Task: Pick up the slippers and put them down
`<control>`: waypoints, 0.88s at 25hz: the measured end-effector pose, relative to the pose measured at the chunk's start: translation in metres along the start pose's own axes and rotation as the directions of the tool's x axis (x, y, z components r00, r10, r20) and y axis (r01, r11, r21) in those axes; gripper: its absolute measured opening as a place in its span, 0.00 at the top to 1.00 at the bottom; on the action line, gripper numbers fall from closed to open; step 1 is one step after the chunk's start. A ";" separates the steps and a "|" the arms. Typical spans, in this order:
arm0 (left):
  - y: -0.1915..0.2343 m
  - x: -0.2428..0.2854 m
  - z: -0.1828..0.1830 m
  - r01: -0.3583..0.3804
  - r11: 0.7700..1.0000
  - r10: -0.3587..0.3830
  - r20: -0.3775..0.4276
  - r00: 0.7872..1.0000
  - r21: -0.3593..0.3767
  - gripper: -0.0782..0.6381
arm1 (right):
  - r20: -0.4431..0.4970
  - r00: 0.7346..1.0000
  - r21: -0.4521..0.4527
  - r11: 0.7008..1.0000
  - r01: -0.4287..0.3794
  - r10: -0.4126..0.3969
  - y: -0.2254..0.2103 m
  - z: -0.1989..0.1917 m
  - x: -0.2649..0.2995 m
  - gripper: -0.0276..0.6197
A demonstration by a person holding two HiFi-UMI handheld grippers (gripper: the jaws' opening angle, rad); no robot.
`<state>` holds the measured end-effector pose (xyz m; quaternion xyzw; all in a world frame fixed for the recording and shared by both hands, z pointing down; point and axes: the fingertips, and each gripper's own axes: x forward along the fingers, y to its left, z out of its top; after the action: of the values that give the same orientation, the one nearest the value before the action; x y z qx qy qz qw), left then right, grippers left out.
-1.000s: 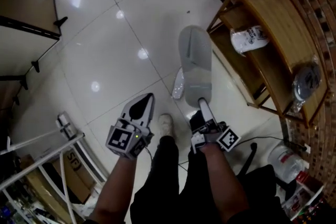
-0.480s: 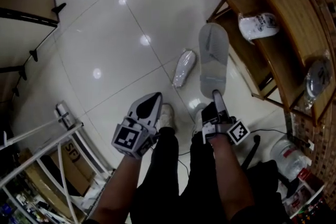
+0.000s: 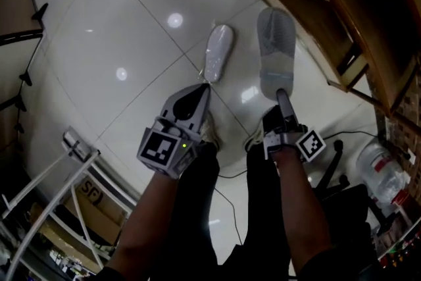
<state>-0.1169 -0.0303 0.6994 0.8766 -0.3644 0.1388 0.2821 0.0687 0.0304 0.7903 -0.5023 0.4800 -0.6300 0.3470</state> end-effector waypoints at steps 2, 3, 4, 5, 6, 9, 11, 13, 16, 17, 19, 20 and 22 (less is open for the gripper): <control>0.000 0.015 -0.023 0.012 1.000 -0.012 -0.023 1.000 -0.007 0.89 | 0.003 1.000 0.017 0.999 0.031 -0.031 -0.027 0.006 0.000 0.86; 0.001 0.021 -0.035 0.013 1.000 -0.014 -0.038 0.999 -0.014 0.89 | 0.004 0.999 0.027 0.998 0.051 -0.051 -0.041 0.008 -0.001 0.86; 0.003 0.025 -0.047 0.013 1.000 -0.014 -0.053 0.998 -0.021 0.89 | 0.003 0.997 0.035 0.997 0.072 -0.072 -0.055 0.009 -0.001 0.86; 0.005 0.030 -0.058 0.014 0.999 -0.016 -0.070 0.997 -0.029 0.89 | 0.002 0.996 0.042 0.995 0.091 -0.091 -0.068 0.012 0.000 0.86; 0.007 0.036 -0.068 0.018 0.999 -0.021 -0.085 0.996 -0.035 0.89 | -0.001 0.994 0.045 0.993 0.109 -0.109 -0.079 0.015 0.003 0.86; 0.015 0.053 -0.093 0.037 0.999 -0.041 -0.126 0.991 -0.032 0.89 | -0.011 0.989 0.019 0.988 0.150 -0.150 -0.110 0.027 0.014 0.86; 0.023 0.062 -0.103 0.040 0.999 -0.044 -0.137 0.990 -0.031 0.89 | -0.011 0.984 0.010 0.984 0.176 -0.176 -0.132 0.030 0.019 0.86; 0.031 0.067 -0.113 0.041 0.998 -0.046 -0.146 0.988 -0.039 0.89 | -0.004 0.979 0.028 0.979 0.203 -0.203 -0.152 0.028 0.023 0.86; 0.038 0.071 -0.127 0.046 0.998 -0.054 -0.158 0.986 -0.052 0.89 | 0.007 0.971 0.059 0.970 0.236 -0.237 -0.181 0.022 0.025 0.86; 0.040 0.072 -0.132 0.046 0.997 -0.055 -0.161 0.985 -0.058 0.89 | 0.010 0.968 0.064 0.967 0.248 -0.250 -0.190 0.019 0.025 0.86; 0.043 0.073 -0.141 0.045 0.997 -0.056 -0.169 0.984 -0.065 0.89 | 0.017 0.962 0.075 0.960 0.270 -0.272 -0.206 0.015 0.022 0.86; 0.044 0.074 -0.144 0.046 0.997 -0.056 -0.174 0.983 -0.064 0.89 | 0.022 0.960 0.082 0.958 0.276 -0.279 -0.213 0.013 0.021 0.86; 0.046 0.076 -0.151 0.044 0.995 -0.059 -0.175 0.983 -0.085 0.89 | 0.030 0.953 0.088 0.951 0.297 -0.301 -0.225 0.012 0.021 0.85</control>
<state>-0.1023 -0.0096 0.8728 0.8578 -0.3203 0.1940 0.3522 0.0853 0.0752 1.0118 -0.5678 0.3643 -0.6837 0.2783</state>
